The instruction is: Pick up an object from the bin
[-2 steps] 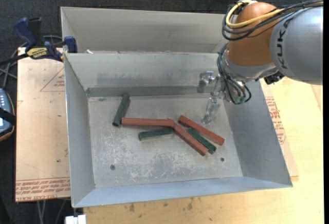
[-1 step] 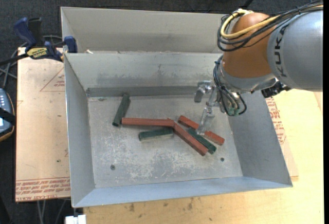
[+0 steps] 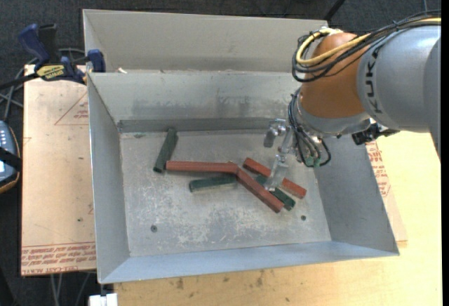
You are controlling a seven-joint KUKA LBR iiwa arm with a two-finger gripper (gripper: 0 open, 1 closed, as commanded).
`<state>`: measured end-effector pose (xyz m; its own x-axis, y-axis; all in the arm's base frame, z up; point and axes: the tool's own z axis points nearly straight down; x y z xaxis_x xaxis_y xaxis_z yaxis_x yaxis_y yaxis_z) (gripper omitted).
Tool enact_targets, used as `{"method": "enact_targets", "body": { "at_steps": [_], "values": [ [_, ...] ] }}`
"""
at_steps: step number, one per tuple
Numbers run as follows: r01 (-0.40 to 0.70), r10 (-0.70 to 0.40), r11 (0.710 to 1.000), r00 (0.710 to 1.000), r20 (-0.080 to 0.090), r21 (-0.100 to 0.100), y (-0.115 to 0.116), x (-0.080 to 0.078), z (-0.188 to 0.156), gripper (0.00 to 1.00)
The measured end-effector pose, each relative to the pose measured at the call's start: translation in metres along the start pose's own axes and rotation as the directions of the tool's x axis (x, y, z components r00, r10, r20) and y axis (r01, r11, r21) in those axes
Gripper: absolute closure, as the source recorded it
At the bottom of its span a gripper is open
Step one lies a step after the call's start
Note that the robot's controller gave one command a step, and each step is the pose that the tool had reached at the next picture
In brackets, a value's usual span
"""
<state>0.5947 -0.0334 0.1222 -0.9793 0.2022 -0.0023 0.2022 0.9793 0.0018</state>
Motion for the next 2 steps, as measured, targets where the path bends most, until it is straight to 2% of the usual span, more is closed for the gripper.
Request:
{"method": "enact_targets", "body": {
  "at_steps": [1, 2],
  "values": [
    [0.02, -0.02, 1.0, 1.0, -0.006, -0.001, -0.018, 0.012, 0.054, 0.0],
    [0.025, -0.025, 1.0, 1.0, 0.01, 0.003, -0.001, 0.019, 0.046, 1.0]
  ]
}}
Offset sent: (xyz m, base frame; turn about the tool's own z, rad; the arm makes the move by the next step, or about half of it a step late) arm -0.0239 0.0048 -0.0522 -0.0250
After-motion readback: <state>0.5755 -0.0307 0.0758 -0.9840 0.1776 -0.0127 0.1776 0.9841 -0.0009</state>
